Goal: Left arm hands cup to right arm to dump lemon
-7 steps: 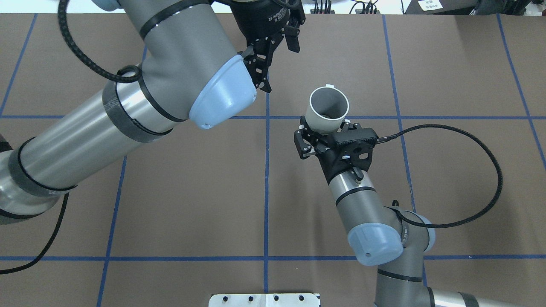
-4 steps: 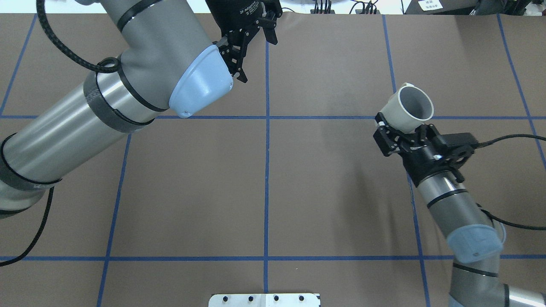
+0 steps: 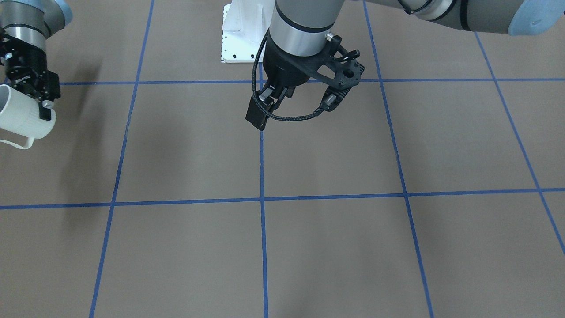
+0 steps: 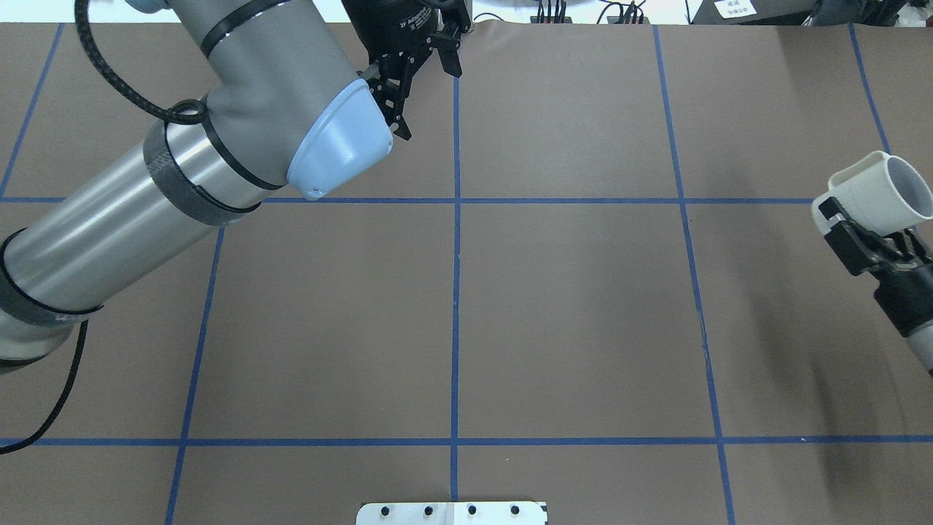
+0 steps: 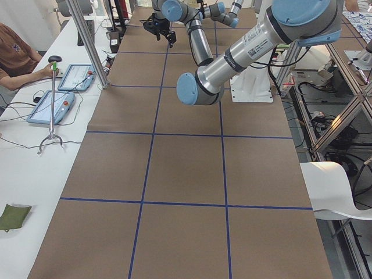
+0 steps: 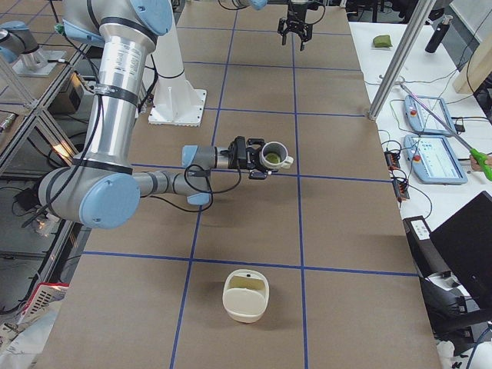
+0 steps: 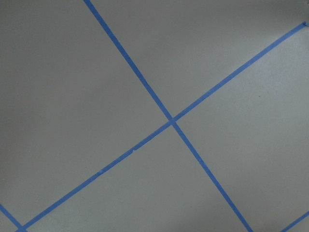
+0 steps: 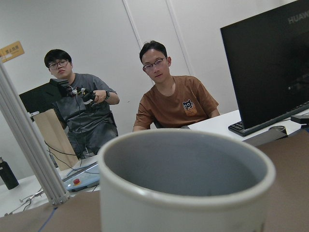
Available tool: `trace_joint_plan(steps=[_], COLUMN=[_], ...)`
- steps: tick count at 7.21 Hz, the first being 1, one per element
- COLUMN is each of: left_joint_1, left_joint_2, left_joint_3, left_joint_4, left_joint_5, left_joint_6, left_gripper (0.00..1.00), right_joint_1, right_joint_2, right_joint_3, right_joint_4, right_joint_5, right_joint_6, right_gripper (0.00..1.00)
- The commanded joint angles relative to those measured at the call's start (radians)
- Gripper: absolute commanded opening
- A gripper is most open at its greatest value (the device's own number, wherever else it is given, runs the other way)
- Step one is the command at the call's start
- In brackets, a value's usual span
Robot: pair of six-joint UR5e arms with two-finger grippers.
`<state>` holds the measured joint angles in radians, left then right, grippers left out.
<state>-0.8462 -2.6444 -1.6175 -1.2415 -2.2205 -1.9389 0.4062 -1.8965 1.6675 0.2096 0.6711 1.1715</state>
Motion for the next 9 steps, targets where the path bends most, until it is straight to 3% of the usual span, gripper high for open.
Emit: trace_joint_plan(steps=[1, 2, 4, 6, 8, 9], left_joint_1=[0.001, 0.003, 0.004, 0.006, 0.006, 0.006], left_joint_2=[0.003, 0.003, 0.003, 0.003, 0.001, 0.001], left_joint_3=[0.001, -0.001, -0.001, -0.001, -0.002, -0.002], left_joint_4=[0.001, 0.001, 0.001, 0.001, 0.001, 0.001], left_joint_5=[0.002, 0.002, 0.004, 0.004, 0.004, 0.004], left_joint_6=[0.009, 0.009, 0.009, 0.009, 0.009, 0.009], left_gripper=[1.00, 1.00, 1.00, 1.00, 1.00, 1.00], right_joint_1=[0.010, 0.023, 0.036, 0.090, 0.106, 0.118], right_joint_2=[-0.029, -0.030, -0.073, -0.108, -0.134, -0.116], right_joint_3=[-0.342, -0.470, -0.502, -0.546, -0.602, -0.617], right_joint_4=[0.478, 0.631, 0.648, 0.657, 0.781, 0.797], right_joint_5=[0.033, 0.066, 0.068, 0.146, 0.171, 0.182], right_joint_6=[0.059, 0.060, 0.180, 0.266, 0.570, 0.629], right_gripper=[0.22, 0.22, 0.22, 0.21, 0.18, 0.19])
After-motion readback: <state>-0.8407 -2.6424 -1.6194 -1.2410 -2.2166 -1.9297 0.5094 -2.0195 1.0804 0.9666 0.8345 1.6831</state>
